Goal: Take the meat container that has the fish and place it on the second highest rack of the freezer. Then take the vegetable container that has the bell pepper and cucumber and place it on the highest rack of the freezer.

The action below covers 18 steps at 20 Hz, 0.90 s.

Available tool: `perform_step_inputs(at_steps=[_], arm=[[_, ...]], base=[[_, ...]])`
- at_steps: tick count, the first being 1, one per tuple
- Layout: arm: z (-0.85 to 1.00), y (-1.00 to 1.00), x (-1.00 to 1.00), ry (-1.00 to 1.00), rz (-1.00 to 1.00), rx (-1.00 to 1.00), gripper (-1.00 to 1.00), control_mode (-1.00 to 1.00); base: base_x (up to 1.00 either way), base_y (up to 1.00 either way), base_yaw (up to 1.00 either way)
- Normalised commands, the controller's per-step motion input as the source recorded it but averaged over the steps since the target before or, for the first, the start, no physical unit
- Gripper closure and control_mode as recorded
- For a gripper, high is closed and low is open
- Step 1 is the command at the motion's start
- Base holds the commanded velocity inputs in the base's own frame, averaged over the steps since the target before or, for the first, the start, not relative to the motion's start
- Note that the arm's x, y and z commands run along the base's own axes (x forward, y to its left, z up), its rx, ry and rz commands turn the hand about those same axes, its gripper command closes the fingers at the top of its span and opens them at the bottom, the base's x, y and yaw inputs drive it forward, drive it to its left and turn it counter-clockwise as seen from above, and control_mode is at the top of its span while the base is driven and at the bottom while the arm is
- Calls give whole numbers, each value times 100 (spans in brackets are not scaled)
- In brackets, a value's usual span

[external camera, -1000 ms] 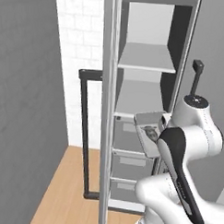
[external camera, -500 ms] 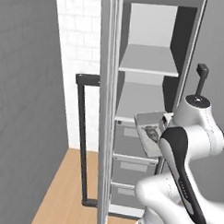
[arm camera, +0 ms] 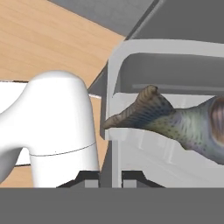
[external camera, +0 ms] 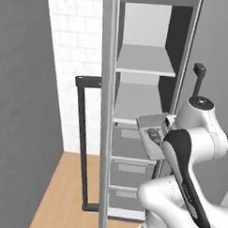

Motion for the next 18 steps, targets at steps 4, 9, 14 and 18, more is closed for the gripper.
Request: perform_step_inputs(at_steps=[4, 9, 14, 18], arm=[[0, 0, 0, 0, 0, 0, 100, 100], [0, 0, 0, 0, 0, 0, 100, 100], [0, 0, 0, 0, 0, 0, 100, 100], [0, 0, 0, 0, 0, 0, 100, 100]], base=[[0, 21, -15], [0, 76, 0], [0, 48, -1], [0, 19, -2]])
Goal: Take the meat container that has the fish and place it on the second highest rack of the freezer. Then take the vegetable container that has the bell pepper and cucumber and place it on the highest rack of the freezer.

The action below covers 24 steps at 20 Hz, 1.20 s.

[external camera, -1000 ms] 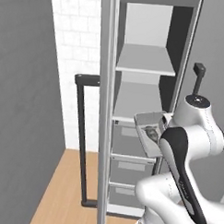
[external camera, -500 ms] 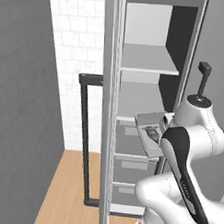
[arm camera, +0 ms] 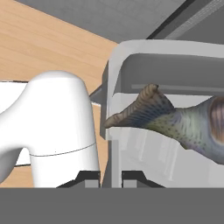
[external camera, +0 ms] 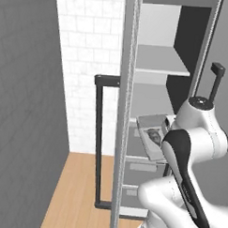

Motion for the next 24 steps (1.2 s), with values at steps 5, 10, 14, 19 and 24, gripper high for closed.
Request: perform_step_inputs(at_steps=[5, 10, 14, 19, 24], arm=[[0, 0, 0, -5, -2, 2, 100, -100], [0, -21, 9, -23, -19, 16, 100, -100], [0, -56, 86, -5, -17, 9, 100, -100], [0, -8, 86, 0, -3, 0, 100, -100], [-15, -15, 99, -1, -1, -2, 100, -100]], base=[[0, 2, -1], [0, 0, 0], [0, 0, 0], [0, 0, 0], [0, 0, 0]])
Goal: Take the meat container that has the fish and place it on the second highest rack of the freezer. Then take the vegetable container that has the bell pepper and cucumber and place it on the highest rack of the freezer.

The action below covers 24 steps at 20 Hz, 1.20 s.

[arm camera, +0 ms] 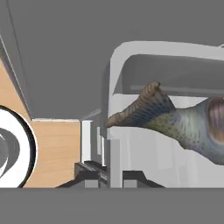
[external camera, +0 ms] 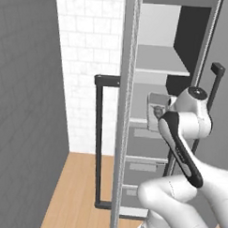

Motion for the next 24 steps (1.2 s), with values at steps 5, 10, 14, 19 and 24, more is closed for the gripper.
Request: perform_step_inputs(at_steps=[5, 10, 14, 19, 24], arm=[[-47, -15, 94, 0, 0, 0, 100, -100], [-32, -31, 84, 0, 0, 0, 100, -100], [-8, -25, 62, 0, -4, 0, 100, -100], [-13, -29, 54, 1, 0, 0, 100, -100], [-35, -25, 59, 1, 0, 0, 100, -100]], base=[[0, 0, 0], [0, 0, 0], [0, 0, 0], [0, 0, 0], [0, 0, 0]])
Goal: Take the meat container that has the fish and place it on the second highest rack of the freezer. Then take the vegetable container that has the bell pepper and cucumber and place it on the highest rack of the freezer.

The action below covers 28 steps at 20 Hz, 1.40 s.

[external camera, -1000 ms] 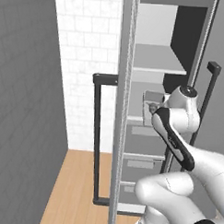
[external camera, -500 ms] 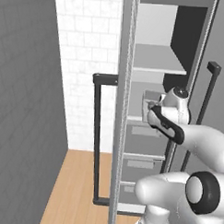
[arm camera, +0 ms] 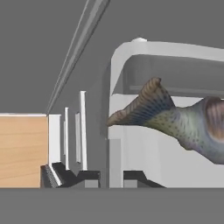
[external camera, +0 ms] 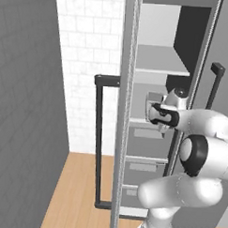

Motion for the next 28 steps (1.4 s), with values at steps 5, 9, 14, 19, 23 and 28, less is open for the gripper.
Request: perform_step_inputs(at_steps=[5, 9, 14, 19, 23, 28], arm=[[-30, -17, 50, 1, -1, 0, 100, -100], [-32, -11, 49, 0, -1, 0, 100, -100], [-29, -14, 64, 0, 0, 0, 100, -100], [-18, -16, 59, 0, 0, 0, 100, -100], [-27, -12, 51, -3, 0, 0, 100, -100], [-28, 0, 30, -7, 2, 0, 100, -100]], base=[[0, 0, 0], [0, 0, 0], [0, 0, 0], [0, 0, 0], [0, 0, 0], [0, 0, 0]])
